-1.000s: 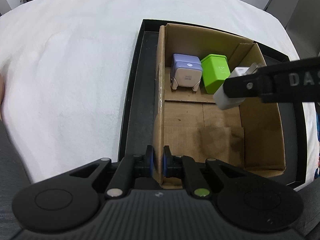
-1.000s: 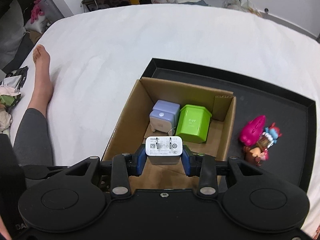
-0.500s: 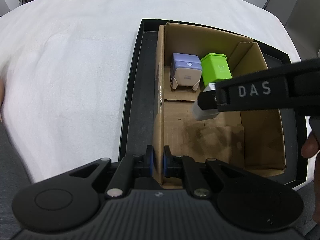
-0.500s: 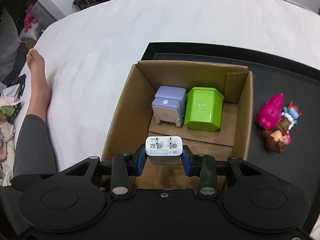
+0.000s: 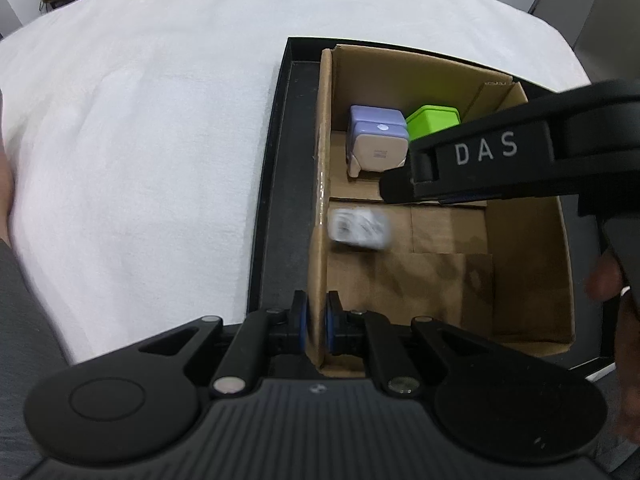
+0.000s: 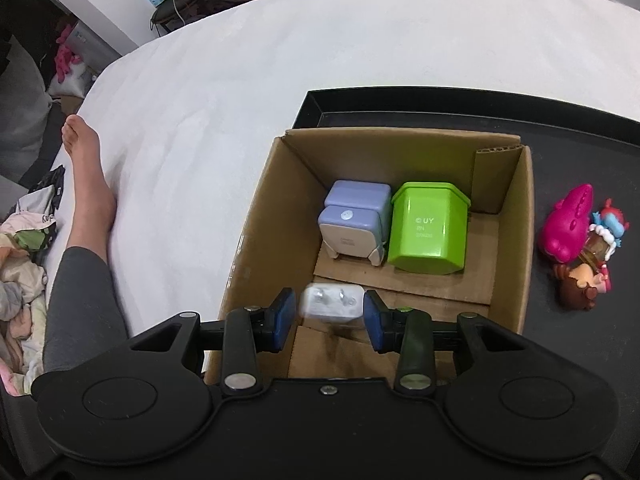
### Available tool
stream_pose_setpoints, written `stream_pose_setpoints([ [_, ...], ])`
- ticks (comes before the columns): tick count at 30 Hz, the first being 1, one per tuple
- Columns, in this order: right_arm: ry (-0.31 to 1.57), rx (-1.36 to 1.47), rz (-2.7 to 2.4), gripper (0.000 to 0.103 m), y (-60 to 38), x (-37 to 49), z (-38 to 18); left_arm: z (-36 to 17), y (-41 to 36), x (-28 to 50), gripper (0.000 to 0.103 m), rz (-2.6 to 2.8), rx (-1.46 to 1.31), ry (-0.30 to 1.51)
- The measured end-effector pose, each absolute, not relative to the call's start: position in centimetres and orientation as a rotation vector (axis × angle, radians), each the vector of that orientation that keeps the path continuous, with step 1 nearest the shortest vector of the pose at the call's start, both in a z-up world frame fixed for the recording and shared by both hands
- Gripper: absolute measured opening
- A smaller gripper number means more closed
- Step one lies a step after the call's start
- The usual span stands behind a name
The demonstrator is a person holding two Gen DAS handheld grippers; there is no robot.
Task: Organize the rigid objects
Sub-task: 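Lower the white charger into the box and open the right gripper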
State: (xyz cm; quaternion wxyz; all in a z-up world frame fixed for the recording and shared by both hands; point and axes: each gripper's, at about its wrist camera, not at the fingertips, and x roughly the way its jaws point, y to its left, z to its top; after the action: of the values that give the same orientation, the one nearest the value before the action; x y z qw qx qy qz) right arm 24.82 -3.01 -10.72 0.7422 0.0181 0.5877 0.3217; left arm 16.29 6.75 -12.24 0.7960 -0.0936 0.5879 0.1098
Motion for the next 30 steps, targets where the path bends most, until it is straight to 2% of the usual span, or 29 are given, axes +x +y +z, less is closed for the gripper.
stream_pose_setpoints([
  [18, 1.278, -0.014, 0.735, 0.040, -4.5, 24.0, -8.9, -12.3, 6.9, 16.4, 0.008, 0.243, -0.192, 1.269],
  [22, 1.263, -0.023, 0.741, 0.057, -5.3, 23.8, -8.0, -12.4, 6.8, 16.5, 0.008, 0.244, -0.185, 1.269],
  [30, 1.244, -0.058, 0.752, 0.065, -6.9, 23.6, -6.5, -12.3, 6.6, 16.5, 0.008, 0.252, -0.181, 1.273],
])
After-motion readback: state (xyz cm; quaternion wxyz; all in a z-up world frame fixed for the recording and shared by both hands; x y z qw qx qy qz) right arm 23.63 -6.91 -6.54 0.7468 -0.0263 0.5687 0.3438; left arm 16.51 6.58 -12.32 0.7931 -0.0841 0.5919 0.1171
